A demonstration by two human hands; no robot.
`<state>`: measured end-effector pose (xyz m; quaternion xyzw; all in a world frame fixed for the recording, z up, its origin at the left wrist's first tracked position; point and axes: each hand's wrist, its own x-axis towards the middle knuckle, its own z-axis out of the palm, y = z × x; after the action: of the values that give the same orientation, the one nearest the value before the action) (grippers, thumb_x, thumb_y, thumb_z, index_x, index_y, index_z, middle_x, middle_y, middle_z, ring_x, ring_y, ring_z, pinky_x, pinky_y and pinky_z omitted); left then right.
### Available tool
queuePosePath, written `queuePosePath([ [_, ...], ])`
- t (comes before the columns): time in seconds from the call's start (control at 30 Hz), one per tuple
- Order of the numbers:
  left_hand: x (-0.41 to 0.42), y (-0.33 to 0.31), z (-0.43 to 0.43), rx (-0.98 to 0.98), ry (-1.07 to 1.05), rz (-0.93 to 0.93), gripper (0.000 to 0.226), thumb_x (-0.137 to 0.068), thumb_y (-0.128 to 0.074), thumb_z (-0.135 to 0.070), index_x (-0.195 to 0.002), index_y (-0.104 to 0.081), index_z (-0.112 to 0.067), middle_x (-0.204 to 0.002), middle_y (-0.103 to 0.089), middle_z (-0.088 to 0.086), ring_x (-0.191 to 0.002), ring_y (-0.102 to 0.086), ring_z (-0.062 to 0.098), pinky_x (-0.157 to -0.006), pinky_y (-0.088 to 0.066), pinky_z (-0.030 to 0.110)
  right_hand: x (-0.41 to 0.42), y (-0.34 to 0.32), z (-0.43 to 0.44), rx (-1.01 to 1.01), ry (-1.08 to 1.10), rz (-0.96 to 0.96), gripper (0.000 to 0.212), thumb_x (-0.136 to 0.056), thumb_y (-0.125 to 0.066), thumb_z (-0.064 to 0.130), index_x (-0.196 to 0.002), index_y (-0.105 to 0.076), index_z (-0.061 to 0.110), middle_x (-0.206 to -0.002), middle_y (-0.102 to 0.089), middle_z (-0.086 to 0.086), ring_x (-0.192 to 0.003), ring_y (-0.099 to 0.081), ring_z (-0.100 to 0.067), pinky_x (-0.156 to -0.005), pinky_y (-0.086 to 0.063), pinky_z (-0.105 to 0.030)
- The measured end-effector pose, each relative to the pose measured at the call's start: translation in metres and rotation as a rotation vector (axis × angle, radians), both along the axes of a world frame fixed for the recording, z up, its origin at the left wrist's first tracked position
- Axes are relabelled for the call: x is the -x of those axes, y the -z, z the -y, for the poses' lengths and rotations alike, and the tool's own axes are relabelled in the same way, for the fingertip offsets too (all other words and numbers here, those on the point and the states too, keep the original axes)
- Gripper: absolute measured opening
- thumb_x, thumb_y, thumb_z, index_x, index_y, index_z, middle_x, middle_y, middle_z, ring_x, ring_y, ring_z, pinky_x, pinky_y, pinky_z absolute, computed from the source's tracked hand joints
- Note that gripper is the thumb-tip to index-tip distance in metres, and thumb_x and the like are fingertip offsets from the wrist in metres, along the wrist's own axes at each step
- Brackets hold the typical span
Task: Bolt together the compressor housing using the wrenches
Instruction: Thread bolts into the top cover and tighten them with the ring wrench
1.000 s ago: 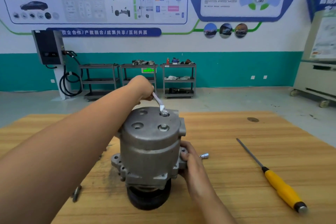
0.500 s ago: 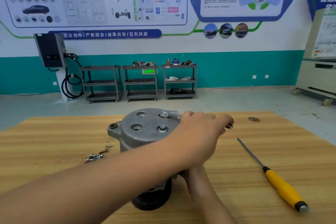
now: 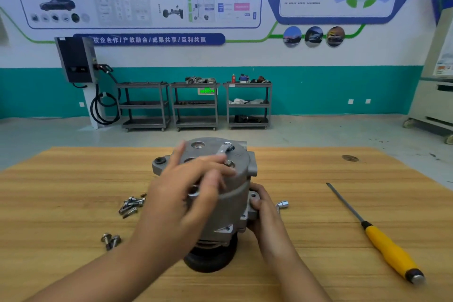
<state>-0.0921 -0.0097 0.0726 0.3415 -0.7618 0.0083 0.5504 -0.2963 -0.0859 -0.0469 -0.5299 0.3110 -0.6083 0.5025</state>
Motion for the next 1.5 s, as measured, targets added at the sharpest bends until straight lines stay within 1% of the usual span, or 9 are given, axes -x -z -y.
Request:
queuePosePath([
  [0.13,-0.026,0.001,0.016,-0.144,-0.083,-0.313,0.021,-0.088,-0.04,-0.033,-0.078,-0.059,-0.035,-0.093,-0.067,-0.031,-0.094,-0.06,-0.011,-0.081,-0.05,0.021,-0.049,-0.006,0.003,-0.061,-0.03,-0.154,0.034,-0.081,-0.037,0.033,-0.102,-0.063,0.04,-0.093,-0.072,0.004,-0.085,-0.068,-0.012,-0.061,-0.05,-0.025],
  [0.27,-0.053,-0.003,0.043,-0.294,-0.21,-0.352,0.03,-0.099,-0.04,-0.032,-0.083,-0.064,-0.037,-0.077,-0.071,-0.005,-0.062,-0.053,0.015,-0.048,-0.038,0.021,-0.045,-0.007,0.004,-0.106,0.011,-0.109,0.036,-0.08,-0.036,0.034,-0.102,-0.063,0.042,-0.099,-0.071,0.004,-0.094,-0.067,-0.014,-0.069,-0.051,-0.031],
  [0.33,-0.056,-0.009,0.051,-0.312,-0.219,-0.367,0.033,-0.098,-0.043,-0.036,-0.075,-0.067,-0.039,-0.061,-0.062,-0.005,-0.053,-0.049,0.012,-0.049,-0.035,0.02,-0.048,-0.008,0.003,-0.098,0.005,-0.127,0.035,-0.08,-0.036,0.033,-0.098,-0.064,0.043,-0.098,-0.071,0.004,-0.091,-0.067,-0.012,-0.067,-0.051,-0.027],
  [0.53,-0.037,-0.014,0.064,-0.409,-0.037,-0.512,0.046,-0.098,-0.034,-0.038,-0.075,-0.073,-0.028,-0.083,-0.074,-0.008,-0.069,-0.069,0.011,-0.049,-0.051,0.021,-0.047,-0.009,0.003,-0.084,0.032,-0.13,0.034,-0.08,-0.036,0.033,-0.097,-0.063,0.044,-0.099,-0.071,0.003,-0.096,-0.066,-0.016,-0.072,-0.049,-0.031],
  [0.73,-0.045,0.001,0.064,-0.524,-0.037,-0.505,0.045,-0.088,-0.03,-0.051,-0.083,-0.074,-0.042,-0.081,-0.074,-0.004,-0.079,-0.068,0.024,-0.073,-0.049,0.039,-0.047,-0.008,0.004,-0.086,0.025,-0.16,0.034,-0.081,-0.036,0.035,-0.103,-0.062,0.041,-0.101,-0.071,0.001,-0.096,-0.066,-0.017,-0.073,-0.05,-0.033],
  [0.8,-0.046,0.0,0.063,-0.51,-0.088,-0.507,0.046,-0.09,-0.03,-0.051,-0.078,-0.073,-0.044,-0.074,-0.074,-0.004,-0.074,-0.066,0.029,-0.068,-0.045,0.04,-0.047,-0.007,0.004,-0.082,0.033,-0.162,0.034,-0.081,-0.036,0.036,-0.104,-0.061,0.041,-0.101,-0.07,0.002,-0.098,-0.065,-0.018,-0.076,-0.05,-0.038],
  [0.97,-0.045,-0.005,0.063,-0.459,-0.155,-0.536,0.056,-0.1,-0.03,-0.035,-0.063,-0.072,-0.035,-0.054,-0.066,-0.014,-0.045,-0.057,-0.003,-0.034,-0.036,0.009,-0.048,-0.009,0.005,-0.079,0.026,-0.165,0.036,-0.08,-0.035,0.036,-0.103,-0.062,0.042,-0.1,-0.07,0.004,-0.1,-0.063,-0.018,-0.077,-0.049,-0.04],
  [1.17,-0.05,-0.004,0.069,-0.494,-0.111,-0.52,0.046,-0.087,-0.033,-0.047,-0.07,-0.074,-0.036,-0.066,-0.071,0.005,-0.067,-0.061,0.038,-0.059,-0.043,0.039,-0.046,-0.008,0.009,-0.077,-0.013,-0.132,0.036,-0.082,-0.034,0.032,-0.102,-0.064,0.038,-0.095,-0.072,0.002,-0.09,-0.067,-0.012,-0.069,-0.048,-0.03],
  [1.5,-0.051,-0.011,0.062,-0.541,-0.049,-0.489,0.05,-0.101,-0.031,-0.032,-0.078,-0.075,-0.03,-0.071,-0.074,-0.003,-0.06,-0.067,0.009,-0.046,-0.048,0.019,-0.051,-0.008,0.011,-0.129,0.011,-0.067,0.035,-0.078,-0.038,0.034,-0.099,-0.066,0.037,-0.097,-0.071,-0.002,-0.092,-0.067,-0.019,-0.063,-0.05,-0.031],
])
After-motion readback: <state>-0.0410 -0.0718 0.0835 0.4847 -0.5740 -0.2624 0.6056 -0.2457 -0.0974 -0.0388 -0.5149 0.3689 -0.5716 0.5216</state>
